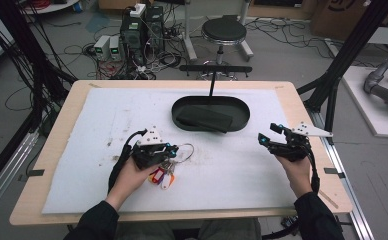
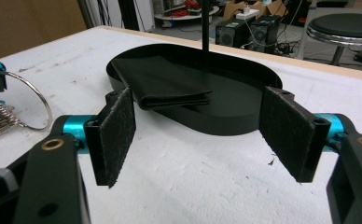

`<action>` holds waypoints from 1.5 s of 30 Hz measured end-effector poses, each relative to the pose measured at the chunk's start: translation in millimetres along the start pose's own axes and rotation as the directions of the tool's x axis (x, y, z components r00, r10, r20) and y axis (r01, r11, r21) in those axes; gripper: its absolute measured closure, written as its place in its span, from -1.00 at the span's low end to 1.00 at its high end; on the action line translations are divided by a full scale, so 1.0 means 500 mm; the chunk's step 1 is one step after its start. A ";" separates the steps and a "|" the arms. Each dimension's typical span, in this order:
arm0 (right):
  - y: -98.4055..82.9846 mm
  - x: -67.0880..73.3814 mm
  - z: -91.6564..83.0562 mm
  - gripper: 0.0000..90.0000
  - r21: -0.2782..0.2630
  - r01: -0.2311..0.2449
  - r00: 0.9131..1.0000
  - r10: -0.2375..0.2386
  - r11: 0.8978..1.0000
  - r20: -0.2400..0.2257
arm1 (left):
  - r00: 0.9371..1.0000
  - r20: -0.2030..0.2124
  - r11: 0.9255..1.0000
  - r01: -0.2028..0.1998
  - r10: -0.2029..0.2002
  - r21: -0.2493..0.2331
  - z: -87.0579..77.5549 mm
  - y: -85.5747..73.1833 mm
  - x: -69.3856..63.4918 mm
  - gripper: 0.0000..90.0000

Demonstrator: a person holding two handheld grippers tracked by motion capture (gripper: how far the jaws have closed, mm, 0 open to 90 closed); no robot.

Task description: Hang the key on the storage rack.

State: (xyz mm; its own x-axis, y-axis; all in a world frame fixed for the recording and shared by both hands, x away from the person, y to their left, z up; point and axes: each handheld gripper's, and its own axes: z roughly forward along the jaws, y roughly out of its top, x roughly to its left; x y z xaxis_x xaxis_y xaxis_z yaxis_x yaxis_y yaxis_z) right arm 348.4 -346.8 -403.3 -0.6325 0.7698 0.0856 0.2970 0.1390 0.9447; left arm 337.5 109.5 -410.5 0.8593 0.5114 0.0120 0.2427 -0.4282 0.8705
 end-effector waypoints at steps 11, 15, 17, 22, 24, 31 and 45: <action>0.000 -0.003 0.001 -0.38 -0.001 -0.002 1.000 0.002 1.000 0.004 | 1.000 0.002 0.997 -0.012 0.012 -0.072 -0.023 0.018 0.001 0.92; 0.000 -0.004 0.001 -0.35 -0.004 -0.001 1.000 0.001 1.000 0.006 | 1.000 -0.005 0.995 -0.020 0.020 -0.093 -0.033 0.033 0.003 0.92; 0.000 -0.005 0.001 -0.35 -0.006 0.002 1.000 -0.002 1.000 0.008 | 1.000 -0.007 0.995 -0.019 0.018 -0.098 -0.036 0.037 0.003 0.92; 0.000 -0.006 0.001 -0.35 -0.004 -0.003 1.000 0.003 1.000 0.011 | 1.000 -0.012 0.994 -0.025 0.024 -0.111 -0.045 0.048 0.007 0.92; -0.001 -0.007 0.002 -0.35 -0.002 0.001 1.000 -0.001 1.000 0.017 | 1.000 -0.014 0.992 -0.030 0.028 -0.120 -0.050 0.056 0.008 0.92; -0.001 -0.010 0.000 -0.35 -0.007 -0.003 1.000 0.003 1.000 0.027 | 0.999 -0.029 0.988 -0.045 0.042 -0.147 -0.069 0.091 0.014 0.92; -0.002 -0.011 0.002 -0.35 0.002 -0.013 1.000 0.013 1.000 0.026 | 0.996 -0.061 0.979 -0.076 0.065 -0.189 -0.095 0.182 0.036 0.92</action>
State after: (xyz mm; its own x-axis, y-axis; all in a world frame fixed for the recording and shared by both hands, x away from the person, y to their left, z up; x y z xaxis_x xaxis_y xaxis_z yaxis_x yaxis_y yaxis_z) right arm 352.3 -350.5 -405.1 -0.6097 0.7876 0.0893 0.3065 0.1303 0.9429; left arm 353.7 115.2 -307.7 0.8444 0.5265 0.0988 0.0874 -0.3173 0.9443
